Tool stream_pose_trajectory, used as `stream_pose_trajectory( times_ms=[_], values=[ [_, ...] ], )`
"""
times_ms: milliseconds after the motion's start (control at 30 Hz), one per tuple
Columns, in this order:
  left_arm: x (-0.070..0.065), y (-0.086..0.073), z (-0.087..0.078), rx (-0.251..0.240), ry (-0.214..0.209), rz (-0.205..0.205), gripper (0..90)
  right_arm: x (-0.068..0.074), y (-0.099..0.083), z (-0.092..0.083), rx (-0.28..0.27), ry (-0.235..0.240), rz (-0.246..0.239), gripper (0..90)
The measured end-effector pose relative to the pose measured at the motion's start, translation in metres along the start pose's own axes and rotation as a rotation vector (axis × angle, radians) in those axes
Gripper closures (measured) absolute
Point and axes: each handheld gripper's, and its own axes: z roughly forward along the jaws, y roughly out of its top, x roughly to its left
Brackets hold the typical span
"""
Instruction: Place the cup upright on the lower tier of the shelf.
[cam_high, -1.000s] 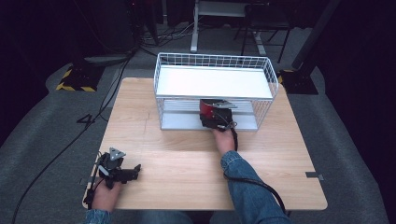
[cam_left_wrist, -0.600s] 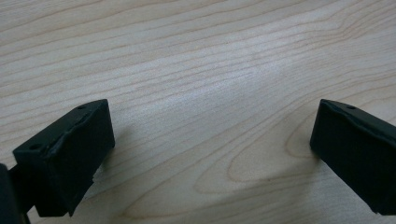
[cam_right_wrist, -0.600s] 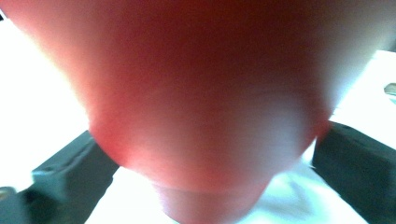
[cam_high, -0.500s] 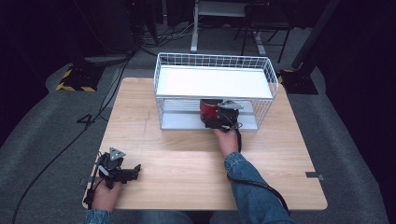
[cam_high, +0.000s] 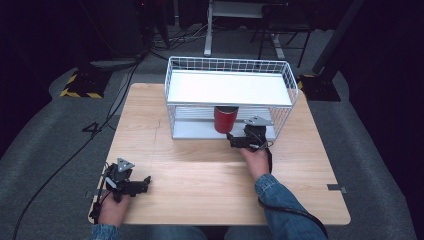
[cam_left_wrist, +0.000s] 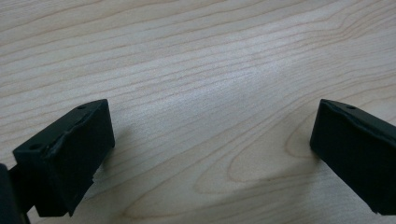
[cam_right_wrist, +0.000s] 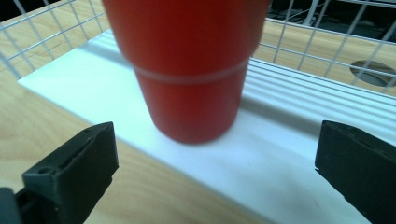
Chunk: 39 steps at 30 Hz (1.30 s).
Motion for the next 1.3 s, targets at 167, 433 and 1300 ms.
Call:
stream_pose_trajectory(
  times_ms=[167,433,1300],
  values=[
    [0.0,0.0,0.0,-0.001,0.001,-0.001,0.3,-0.002,-0.006,-0.021,0.014,0.016,-0.02,0.0],
    [0.0,0.0,0.0,-0.001,0.001,-0.001,0.3,-0.006,-0.016,-0.052,0.02,0.032,-0.033,0.0],
    [-0.001,0.0,0.0,-0.003,0.002,0.0,0.7,-0.036,-0.034,-0.144,0.113,0.066,-0.048,15.6]
  ],
)
